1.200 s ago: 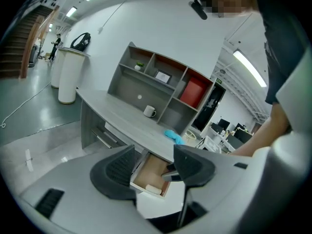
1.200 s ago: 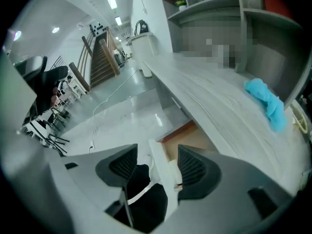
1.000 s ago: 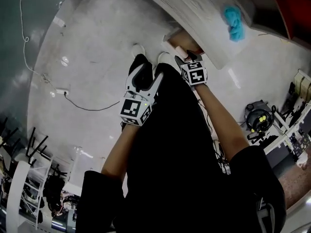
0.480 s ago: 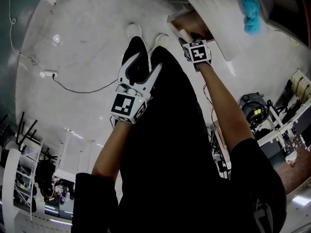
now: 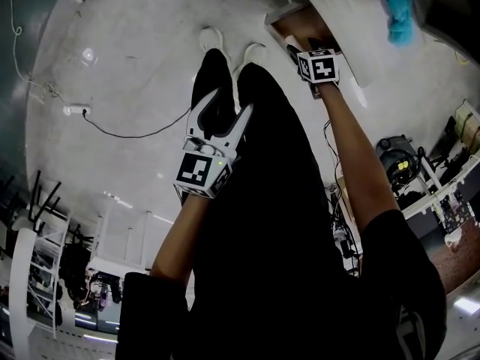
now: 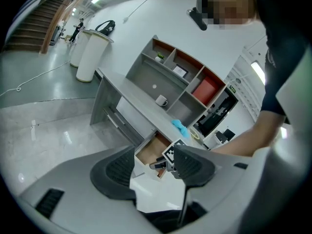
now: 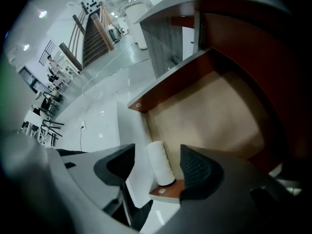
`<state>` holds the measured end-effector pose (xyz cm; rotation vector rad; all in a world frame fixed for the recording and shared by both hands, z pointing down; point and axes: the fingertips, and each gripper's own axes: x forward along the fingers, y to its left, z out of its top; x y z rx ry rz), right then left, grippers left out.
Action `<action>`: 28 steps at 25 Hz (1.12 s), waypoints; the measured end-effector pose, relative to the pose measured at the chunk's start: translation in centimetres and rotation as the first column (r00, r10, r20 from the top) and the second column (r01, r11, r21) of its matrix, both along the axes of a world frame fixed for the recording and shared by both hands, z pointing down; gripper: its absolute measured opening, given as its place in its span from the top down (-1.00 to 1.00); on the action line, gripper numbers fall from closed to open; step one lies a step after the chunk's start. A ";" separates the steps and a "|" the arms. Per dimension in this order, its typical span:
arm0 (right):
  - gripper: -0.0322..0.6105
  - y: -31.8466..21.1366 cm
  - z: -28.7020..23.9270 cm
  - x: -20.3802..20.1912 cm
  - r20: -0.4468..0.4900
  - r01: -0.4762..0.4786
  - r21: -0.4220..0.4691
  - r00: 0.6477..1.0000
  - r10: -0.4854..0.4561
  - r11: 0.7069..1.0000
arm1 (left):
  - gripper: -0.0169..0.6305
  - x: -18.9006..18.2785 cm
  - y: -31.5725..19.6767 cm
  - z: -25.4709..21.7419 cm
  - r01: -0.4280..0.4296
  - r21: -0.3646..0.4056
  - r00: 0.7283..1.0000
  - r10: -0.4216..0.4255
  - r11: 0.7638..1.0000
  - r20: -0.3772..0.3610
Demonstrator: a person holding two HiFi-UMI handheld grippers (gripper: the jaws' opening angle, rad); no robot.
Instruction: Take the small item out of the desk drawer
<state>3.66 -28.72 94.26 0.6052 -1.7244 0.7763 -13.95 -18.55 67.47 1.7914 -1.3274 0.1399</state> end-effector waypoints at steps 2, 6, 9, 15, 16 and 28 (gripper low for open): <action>0.00 0.0 0.4 0.0 -0.021 0.032 0.007 0.999 -0.032 0.999 | 0.24 0.2 0.0 0.2 -0.008 -0.004 1.000 0.008 1.000 -0.001; 0.16 0.3 1.7 -0.3 -0.077 0.128 0.015 0.989 -0.126 0.992 | 0.25 -0.2 -0.2 0.7 -0.003 -0.010 1.000 0.002 1.000 -0.007; 0.31 0.5 2.6 -0.2 -0.122 0.169 0.024 0.979 -0.165 0.985 | 0.24 -0.3 -0.2 0.9 0.003 -0.013 1.000 -0.003 1.000 -0.015; 0.54 0.9 3.5 -0.4 -0.208 0.274 0.040 0.943 -0.261 0.961 | 0.25 0.0 -0.3 1.4 -0.002 -0.029 1.000 0.001 1.000 -0.024; 0.57 1.0 3.6 -0.4 -0.212 0.276 0.030 0.941 -0.263 0.961 | 0.25 0.0 -0.3 1.5 0.000 -0.030 1.000 -0.001 1.000 -0.026; 0.58 1.0 4.4 -0.6 -0.188 0.269 -0.138 0.938 -0.292 0.953 | 0.25 -0.8 -1.2 2.1 0.017 -0.031 0.999 -0.019 0.999 -0.050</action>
